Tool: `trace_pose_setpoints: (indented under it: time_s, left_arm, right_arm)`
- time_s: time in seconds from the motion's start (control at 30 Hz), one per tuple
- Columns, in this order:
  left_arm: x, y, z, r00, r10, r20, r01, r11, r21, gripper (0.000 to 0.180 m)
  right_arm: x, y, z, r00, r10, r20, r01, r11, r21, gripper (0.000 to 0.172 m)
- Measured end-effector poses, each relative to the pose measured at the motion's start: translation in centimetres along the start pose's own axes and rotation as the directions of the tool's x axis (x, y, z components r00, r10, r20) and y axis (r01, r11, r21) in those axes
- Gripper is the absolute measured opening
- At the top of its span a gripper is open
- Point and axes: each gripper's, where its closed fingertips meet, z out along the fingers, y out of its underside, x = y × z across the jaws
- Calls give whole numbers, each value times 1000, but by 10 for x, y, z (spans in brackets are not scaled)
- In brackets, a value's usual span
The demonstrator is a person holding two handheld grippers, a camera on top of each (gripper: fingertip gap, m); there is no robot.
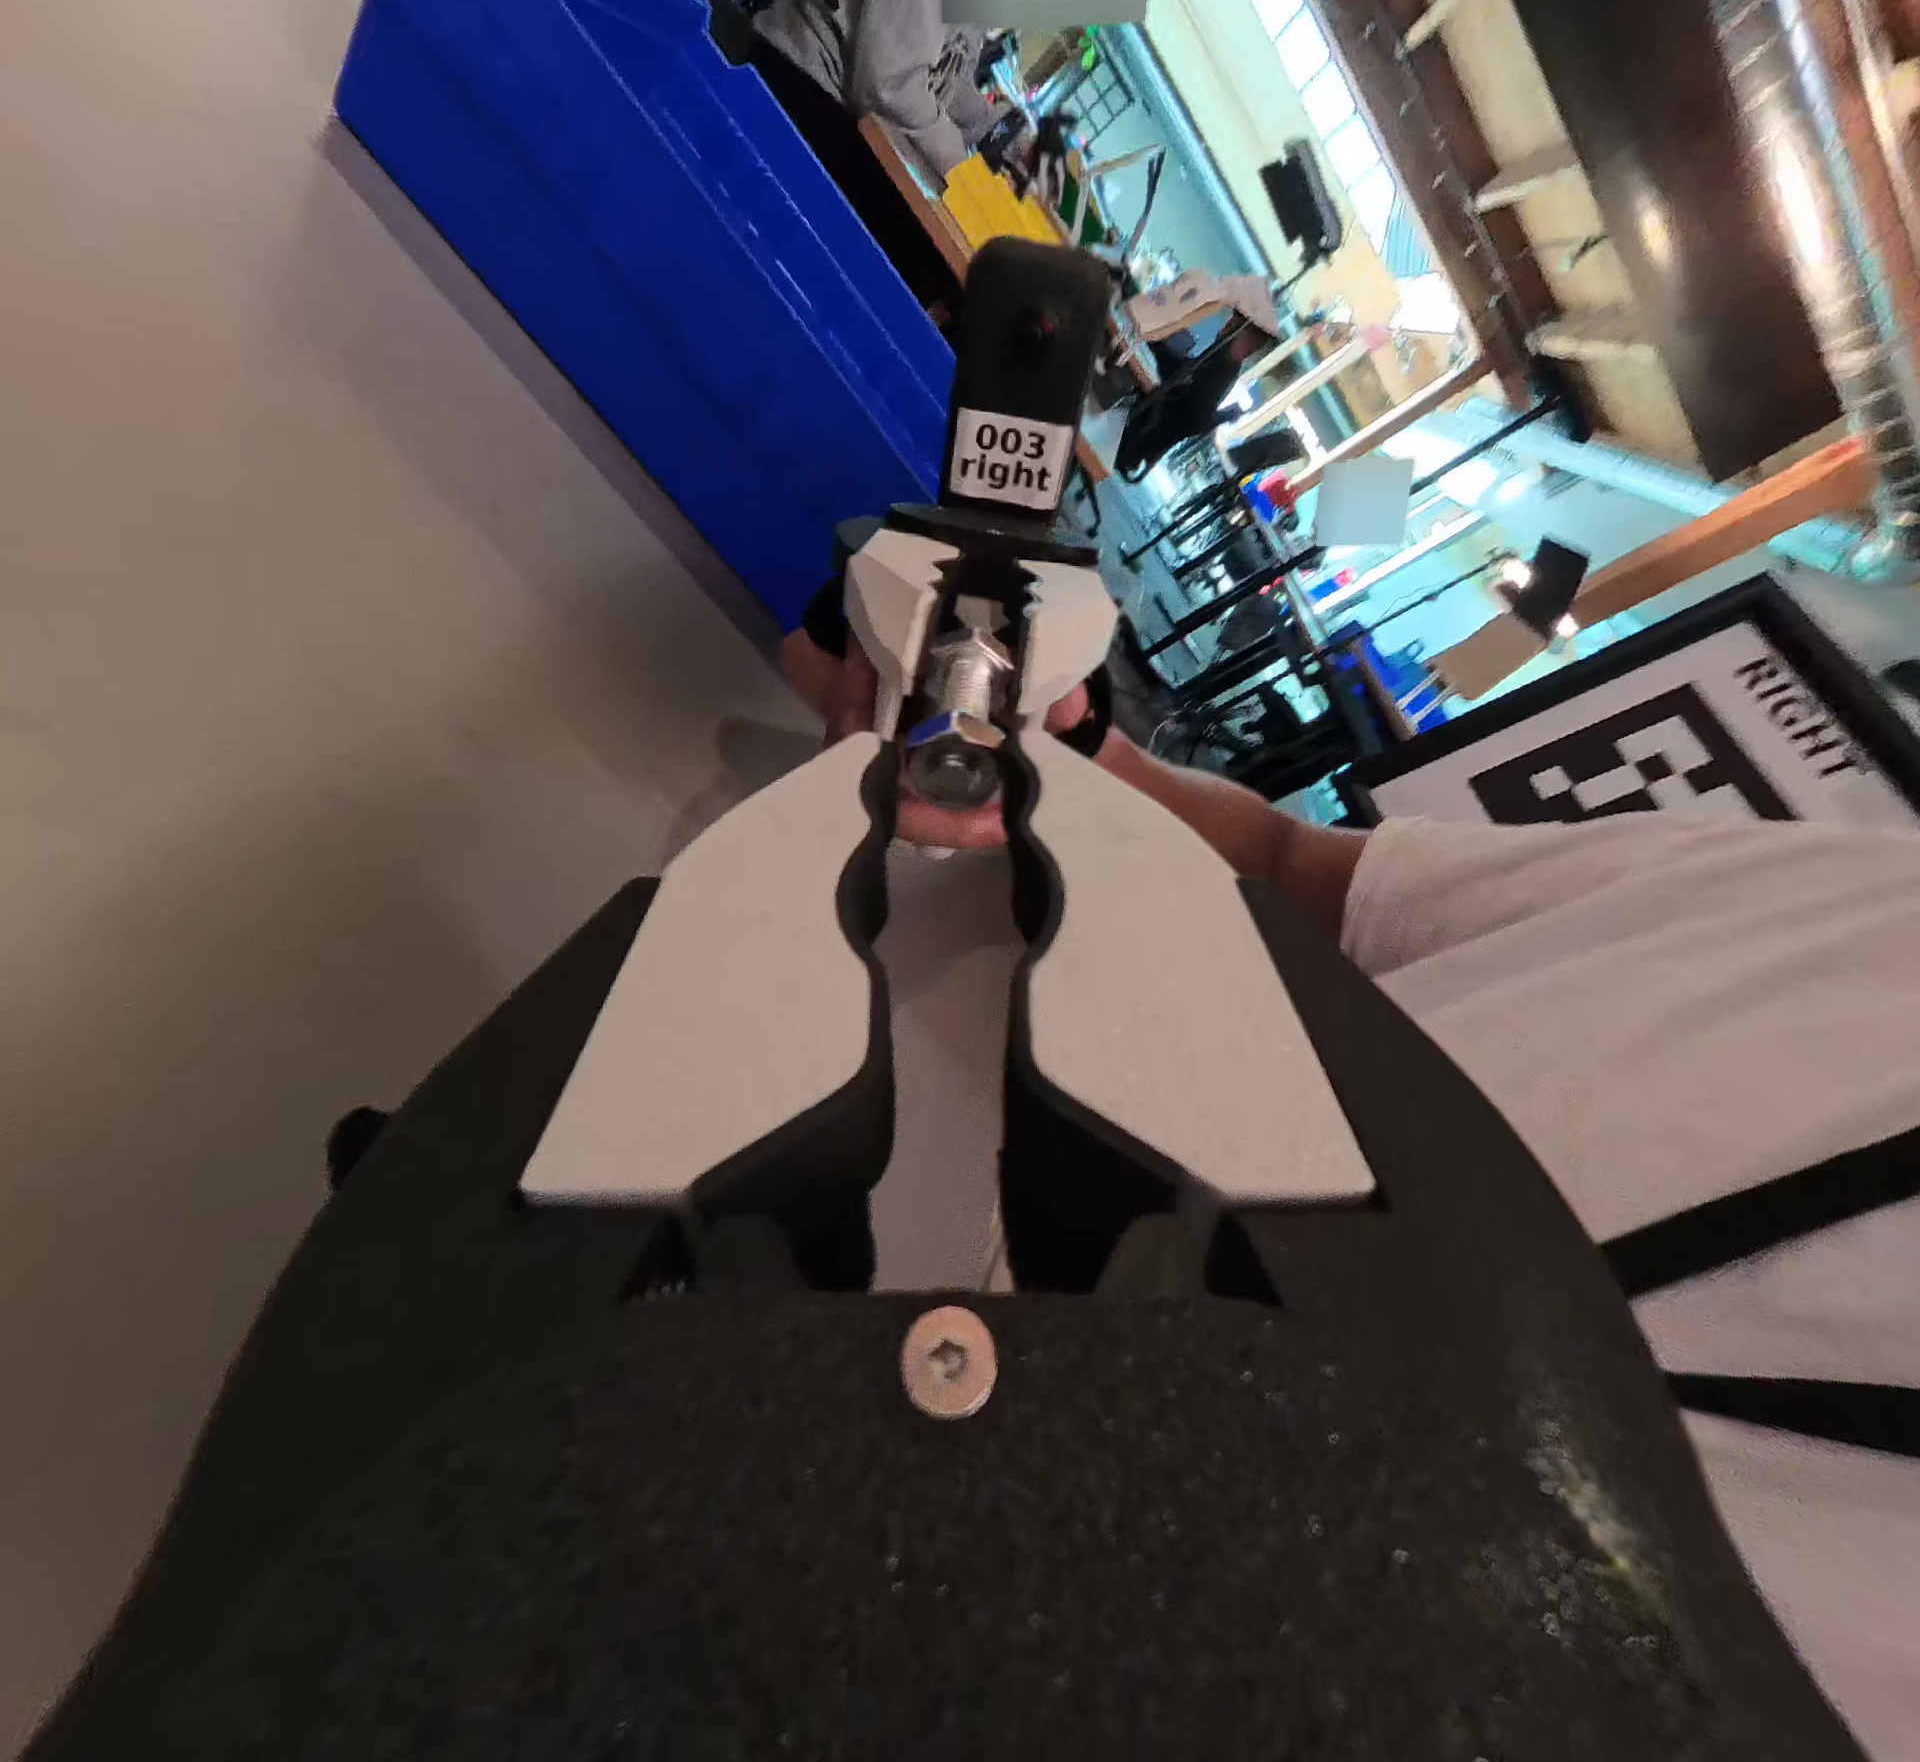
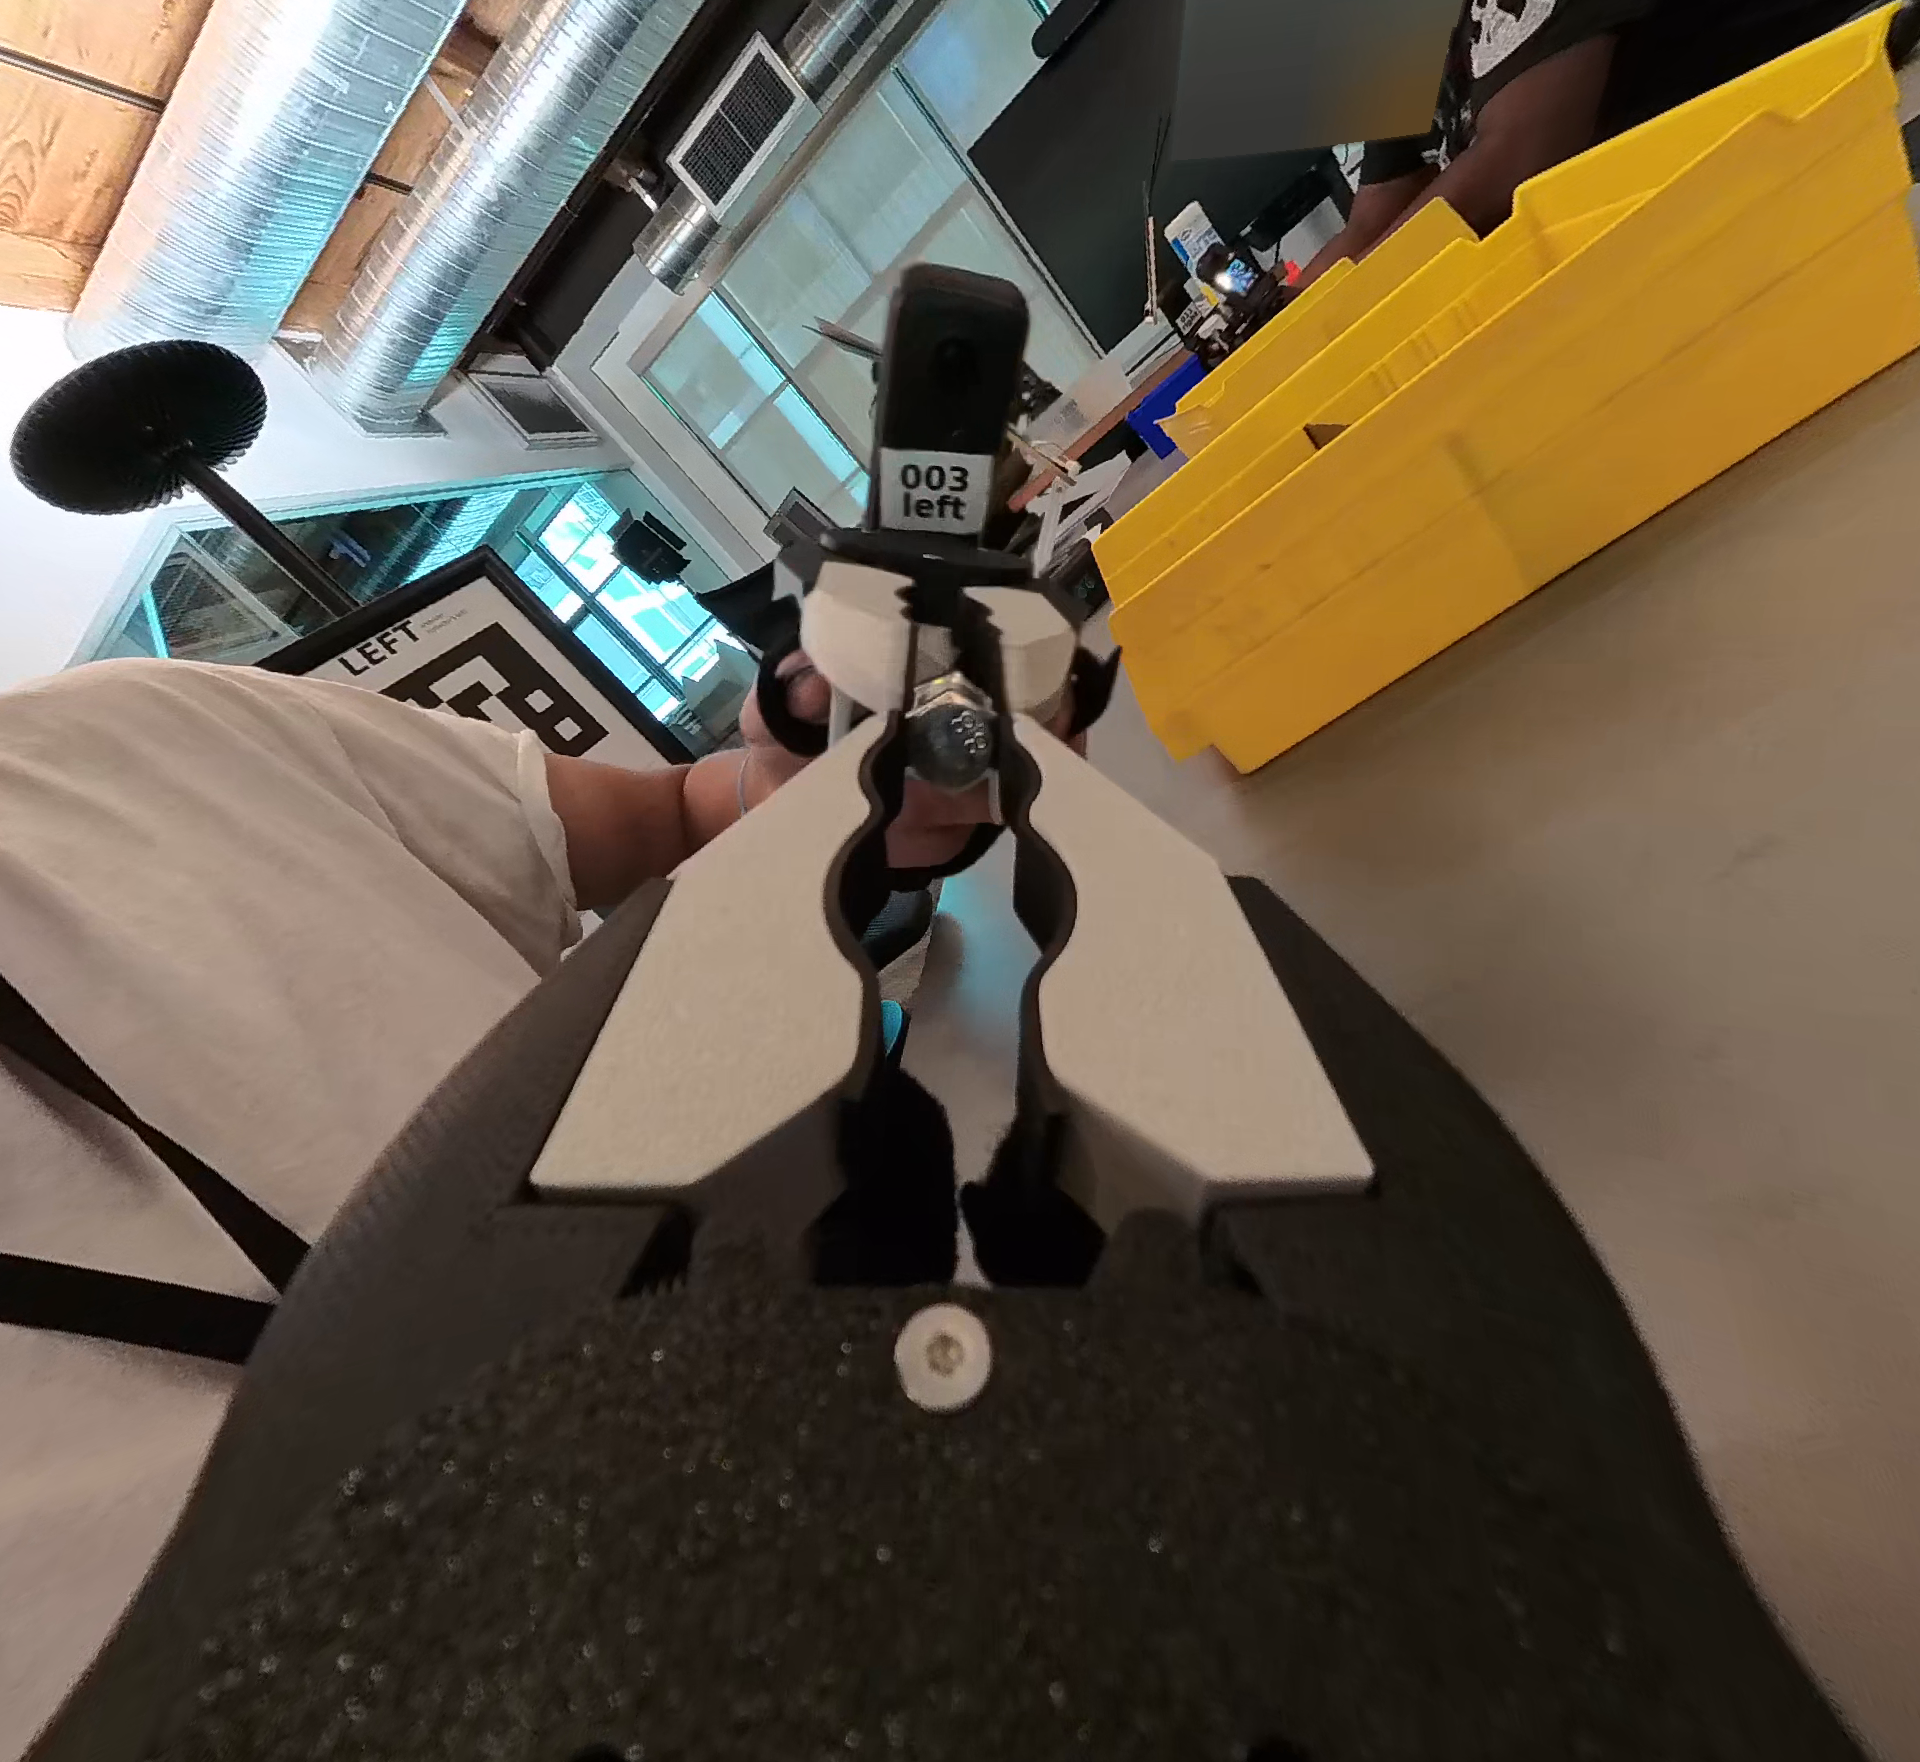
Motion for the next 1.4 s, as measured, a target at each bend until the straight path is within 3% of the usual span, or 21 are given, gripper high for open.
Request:
trace_pose_setpoints:
  time_s: [0.13,0.2,0.27,0.33,0.4,0.47,0.53,0.57,0.63,0.7,0.77,0.8,0.83,0.9,0.97,1.03,1.07,1.13,1.23,1.33,1.4]
  left_arm:
    - [3,-2,1,971,227,77,-223,973,-62,17]
    - [2,-1,2,859,493,137,-474,868,-151,17]
    - [0,-2,2,606,776,177,-728,630,-271,17]
    - [0,-5,2,246,954,169,-870,294,-394,17]
    - [2,-7,2,-126,985,120,-867,-50,-495,17]
    - [4,-10,2,-402,914,58,-767,-301,-566,17]
    - [2,-11,3,-560,828,-30,-653,-464,-598,17]
    - [0,-10,3,-598,798,-70,-614,-513,-599,17]
    - [-6,-6,2,-616,775,-140,-574,-564,-594,36]
    - [-13,-8,0,-563,815,-134,-587,-509,-629,58]
    - [-9,-3,-2,-398,915,-66,-703,-350,-619,61]
    - [-4,-1,-2,-281,960,-10,-768,-231,-597,62]
    - [2,-3,-3,-139,988,69,-823,-77,-562,58]
    - [8,-7,-6,240,944,228,-836,320,-446,51]
    - [8,-8,-10,612,735,292,-685,678,-267,45]
    - [19,-2,-10,856,486,177,-474,874,-107,66]
    - [24,1,-10,927,357,116,-353,934,-52,60]
    - [26,6,-9,988,152,40,-153,988,34,46]
    - [13,5,-12,998,-57,-3,56,986,154,39]
    - [-1,8,-10,995,-97,9,93,979,184,39]
    - [0,8,-6,998,-53,15,49,984,174,40]
  right_arm:
    - [-2,-3,-1,999,32,20,-32,999,23,17]
    - [-1,-4,-2,998,53,31,-54,998,31,17]
    - [-1,-5,-2,996,74,40,-76,996,42,17]
    - [-3,-8,-3,994,96,61,-99,993,56,16]
    - [-5,-9,-3,989,117,87,-123,990,65,17]
    - [-6,-10,-4,986,131,103,-139,988,71,17]
    - [-4,-11,-5,984,146,104,-154,985,72,17]
    - [-2,-10,-6,984,148,100,-155,985,70,17]
    - [-2,-10,-6,984,146,100,-153,986,66,16]
    - [-3,-10,-6,985,138,101,-144,988,62,16]
    - [-3,-9,-6,988,124,91,-130,990,53,16]
    - [-2,-9,-6,989,119,84,-124,991,50,17]
    - [-1,-9,-6,991,113,76,-117,992,48,17]
    - [0,-7,-5,993,102,62,-105,994,41,16]
    - [0,-7,-5,994,94,56,-96,995,39,16]
    - [0,-7,-4,994,95,59,-97,995,38,16]
    - [0,-7,-4,994,97,59,-99,994,38,17]
    - [1,-7,-5,993,99,58,-102,994,40,16]
    - [1,-7,-4,993,104,60,-106,993,41,17]
    - [0,-4,-3,993,103,61,-105,994,34,17]
    - [-1,-3,-2,993,103,63,-105,994,29,17]
